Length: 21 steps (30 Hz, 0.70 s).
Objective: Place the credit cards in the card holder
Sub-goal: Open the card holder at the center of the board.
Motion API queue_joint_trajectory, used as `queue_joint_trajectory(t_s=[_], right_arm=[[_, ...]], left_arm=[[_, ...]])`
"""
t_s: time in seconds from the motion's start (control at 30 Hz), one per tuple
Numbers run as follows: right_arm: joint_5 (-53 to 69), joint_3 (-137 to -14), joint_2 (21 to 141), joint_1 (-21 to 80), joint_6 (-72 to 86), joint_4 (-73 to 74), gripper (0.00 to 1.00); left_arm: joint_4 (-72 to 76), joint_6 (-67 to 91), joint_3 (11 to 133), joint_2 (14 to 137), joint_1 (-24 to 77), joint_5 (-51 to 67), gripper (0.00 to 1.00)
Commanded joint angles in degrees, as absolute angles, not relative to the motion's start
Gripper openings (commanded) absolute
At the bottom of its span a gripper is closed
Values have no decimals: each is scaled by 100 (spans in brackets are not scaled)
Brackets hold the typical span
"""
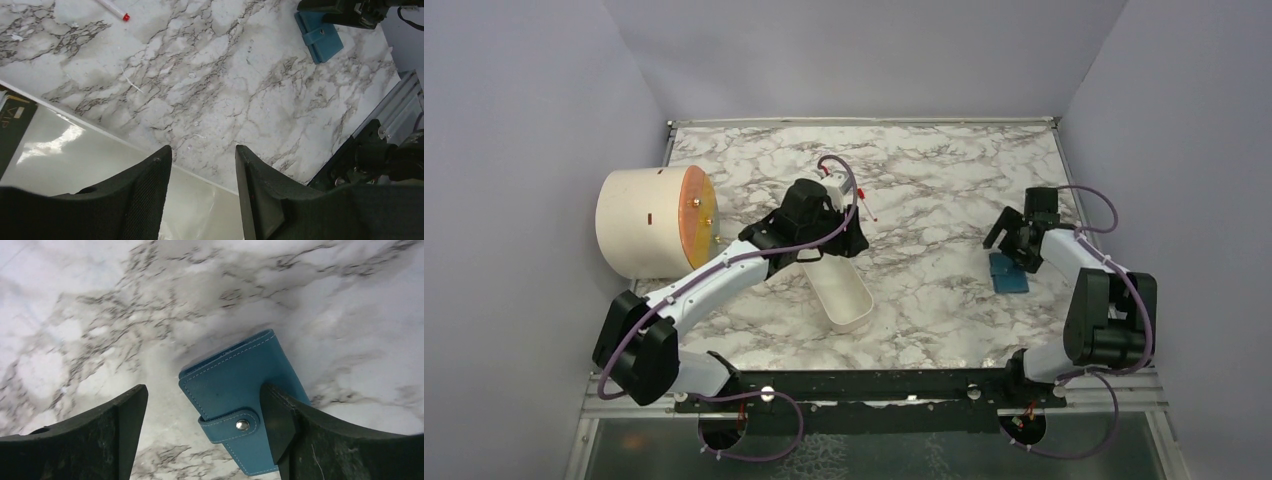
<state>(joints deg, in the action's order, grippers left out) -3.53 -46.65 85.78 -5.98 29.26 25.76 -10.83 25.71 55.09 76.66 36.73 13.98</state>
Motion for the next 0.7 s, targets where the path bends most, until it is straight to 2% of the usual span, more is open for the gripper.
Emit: queue_joint_trajectory(t_s=[0.0,0.3,0.4,0.57,0.67], right_arm=[[1557,-4024,8462,-509,3313,2229,81],[2397,-3495,8076,442,4297,1678,77],[2492,-3726,7976,836,4161,1724,76],[1166,-4629,7790,904,2708,2923,74],[779,-4787,7690,905,2231,3174,73]], left_arm=[[-826,2775,5739,7879,3936,1538,51],[-469,3129,5917,8424,4417,1455,46],[-440,3237,5940,8587,4566,1386,46],[-167,3565,5914,8813,4704,1439,46],[-64,3702,5937,8950,4798,1475,46]])
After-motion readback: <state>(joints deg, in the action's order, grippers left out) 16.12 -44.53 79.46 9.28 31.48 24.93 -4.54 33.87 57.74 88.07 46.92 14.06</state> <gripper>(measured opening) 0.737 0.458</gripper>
